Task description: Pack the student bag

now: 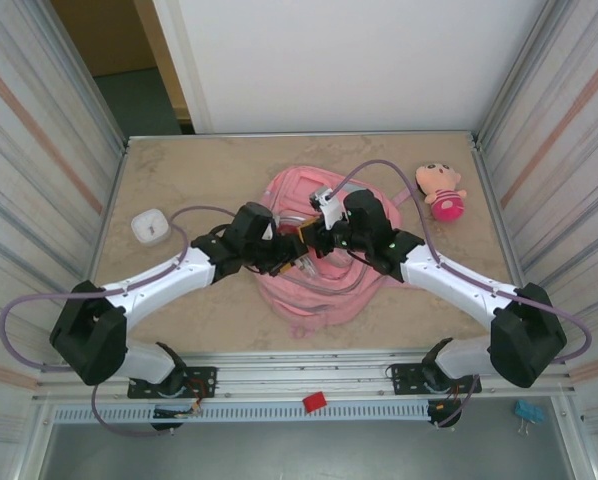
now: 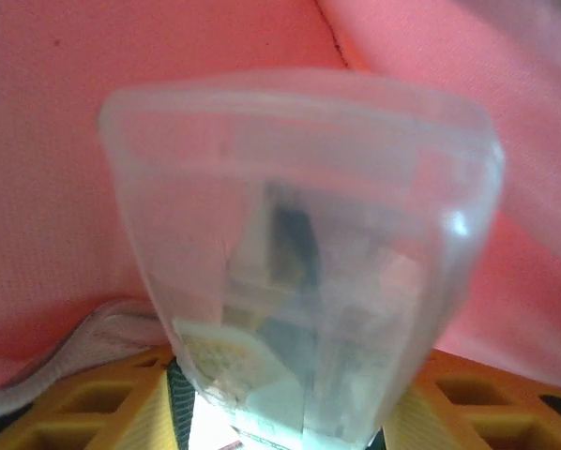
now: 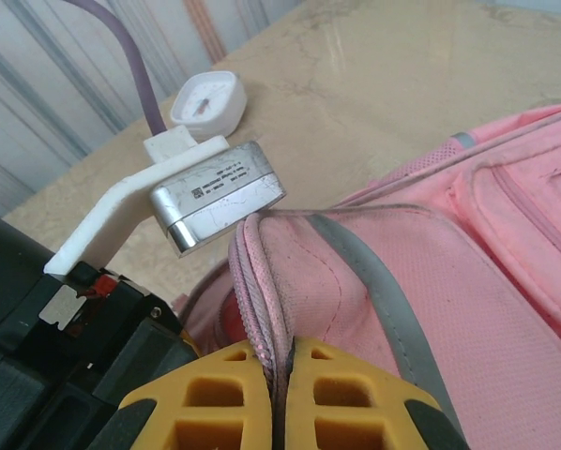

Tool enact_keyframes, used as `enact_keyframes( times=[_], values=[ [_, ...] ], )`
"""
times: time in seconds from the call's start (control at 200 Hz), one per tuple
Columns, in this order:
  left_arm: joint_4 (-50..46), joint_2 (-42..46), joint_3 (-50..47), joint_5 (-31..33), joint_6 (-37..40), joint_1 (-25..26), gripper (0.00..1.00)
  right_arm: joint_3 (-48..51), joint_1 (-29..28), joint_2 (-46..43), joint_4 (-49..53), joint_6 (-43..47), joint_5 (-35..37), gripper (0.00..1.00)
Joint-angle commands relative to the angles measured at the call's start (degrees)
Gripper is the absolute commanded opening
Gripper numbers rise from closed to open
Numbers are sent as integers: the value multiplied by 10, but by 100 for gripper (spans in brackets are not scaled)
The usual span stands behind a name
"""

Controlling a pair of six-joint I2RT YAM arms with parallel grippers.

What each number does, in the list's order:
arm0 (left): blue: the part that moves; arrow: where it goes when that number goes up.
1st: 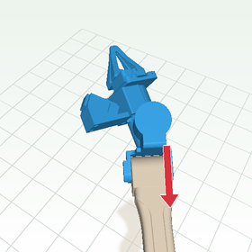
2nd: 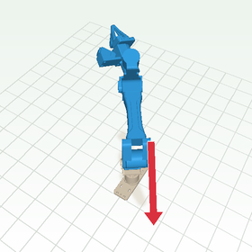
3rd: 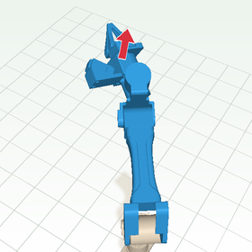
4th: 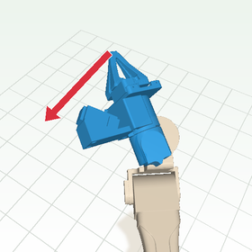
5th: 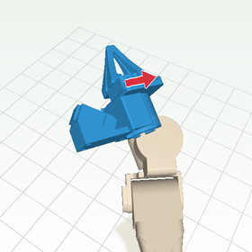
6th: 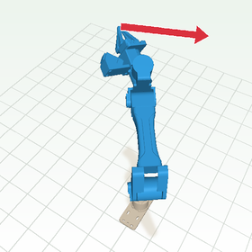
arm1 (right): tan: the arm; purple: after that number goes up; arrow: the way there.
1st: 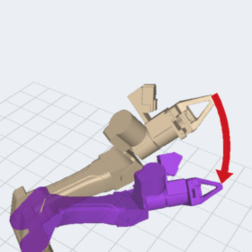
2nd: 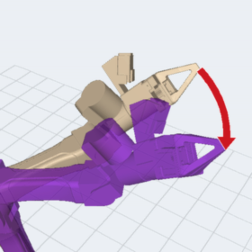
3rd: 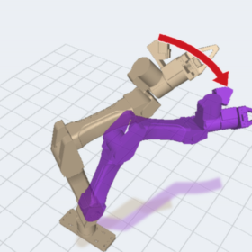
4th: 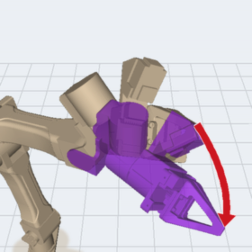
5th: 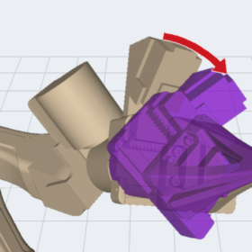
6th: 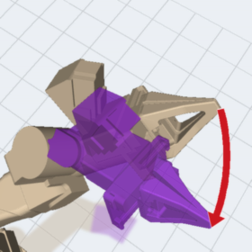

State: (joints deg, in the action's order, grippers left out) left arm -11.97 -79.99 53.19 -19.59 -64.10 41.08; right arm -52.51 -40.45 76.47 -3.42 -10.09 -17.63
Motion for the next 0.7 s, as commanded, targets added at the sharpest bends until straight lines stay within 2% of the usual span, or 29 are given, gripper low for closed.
enact_keyframes(
  times=[0.0,0.105,0.16,0.21,0.541,0.641,0.696],
  values=[
    [58,-1,24,-13,12,-2,55,-29,-12,-13,-66,-11,-50,0],
    [56,9,10,-4,10,-2,56,-31,-11,-10,-65,-11,-50,0],
    [58,18,3,-4,10,-2,61,-32,-10,-8,-64,-11,-51,0],
    [55,28,-3,-2,10,-2,62,-31,-9,-7,-64,-11,-50,0],
    [44,132,-80,19,0,3,37,-28,-6,-10,-62,-11,-51,0],
    [7,165,-80,45,27,-2,37,-34,-5,-3,-44,-6,-54,0],
    [-21,180,-75,57,42,-13,41,-43,-5,3,-24,1,-57,0]
  ],
)
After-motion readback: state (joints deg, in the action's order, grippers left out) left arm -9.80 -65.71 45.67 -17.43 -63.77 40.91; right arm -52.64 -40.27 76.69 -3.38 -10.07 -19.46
